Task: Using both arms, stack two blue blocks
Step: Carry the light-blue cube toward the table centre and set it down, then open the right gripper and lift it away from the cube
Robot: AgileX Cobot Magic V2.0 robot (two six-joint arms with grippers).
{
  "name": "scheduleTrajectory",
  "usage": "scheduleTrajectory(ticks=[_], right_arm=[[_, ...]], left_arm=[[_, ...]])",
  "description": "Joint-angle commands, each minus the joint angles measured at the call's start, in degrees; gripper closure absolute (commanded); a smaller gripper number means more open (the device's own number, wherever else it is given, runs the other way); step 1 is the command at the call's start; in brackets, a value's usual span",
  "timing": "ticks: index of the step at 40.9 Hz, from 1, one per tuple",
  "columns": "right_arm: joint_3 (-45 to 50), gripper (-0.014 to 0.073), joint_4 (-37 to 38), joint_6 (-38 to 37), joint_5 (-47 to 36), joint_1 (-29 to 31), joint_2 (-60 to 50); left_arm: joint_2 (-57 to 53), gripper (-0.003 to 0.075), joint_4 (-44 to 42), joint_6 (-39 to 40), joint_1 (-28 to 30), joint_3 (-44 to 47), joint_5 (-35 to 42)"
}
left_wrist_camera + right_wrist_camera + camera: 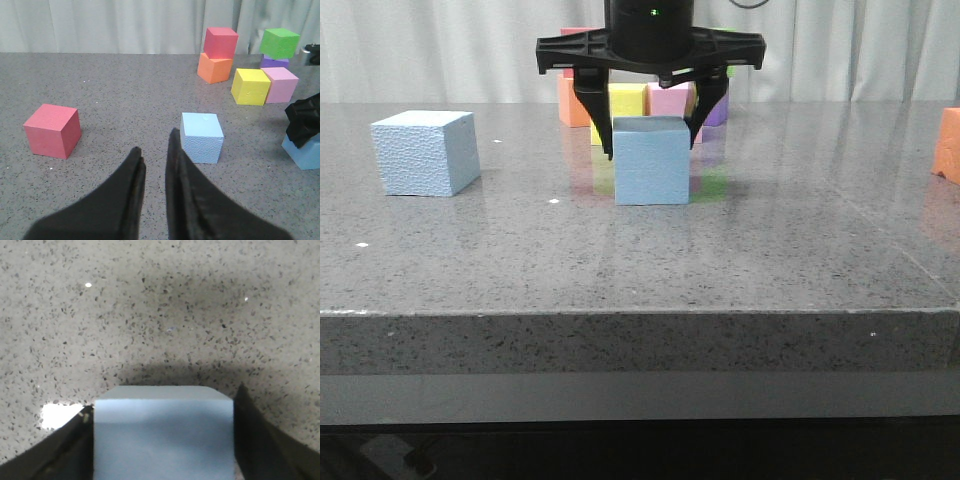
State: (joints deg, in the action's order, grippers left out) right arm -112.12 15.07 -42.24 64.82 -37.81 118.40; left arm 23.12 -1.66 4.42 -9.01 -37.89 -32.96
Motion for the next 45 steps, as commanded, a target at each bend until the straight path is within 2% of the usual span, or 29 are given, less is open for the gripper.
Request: scheduleTrajectory(ticks=[1, 15, 21, 27, 33, 37, 45], right_arm=[[-1.4, -0.0013, 1.2, 1.5, -1.0, 0.0, -3.4], [-3.6, -0.0007, -0.8, 2.3, 0.0, 0.0, -6.9], [-3.6, -0.0007, -0.8, 9.6, 3.5, 0.0, -11.9], [-1.6, -0.0007, -1.0, 20.4, 5.4, 0.0, -18.7], [6.0, -0.0007, -1.1, 29.0, 5.3, 0.0, -27.1], [13.5, -0.0007, -1.3, 31.2, 2.9, 0.0, -33.5], [30.9, -0.0007, -4.1, 31.9, -7.6, 0.0, -47.9]], left_arm=[[0.9, 0.0607, -0.1, 0.2, -0.5, -1.6, 4.3], [0.9, 0.0607, -0.1, 0.2, -0.5, -1.6, 4.3], [0.9, 0.0607, -0.1, 0.2, -0.5, -1.6, 4.3], [0.9, 0.0607, -0.1, 0.2, -0.5, -1.6, 4.3], [0.9, 0.0607, -0.1, 0.2, -0.5, -1.6, 4.3], [0.9, 0.0607, -0.1, 0.2, -0.5, -1.6, 4.3], [0.9, 0.0607, -0.1, 0.2, -0.5, -1.6, 4.3]])
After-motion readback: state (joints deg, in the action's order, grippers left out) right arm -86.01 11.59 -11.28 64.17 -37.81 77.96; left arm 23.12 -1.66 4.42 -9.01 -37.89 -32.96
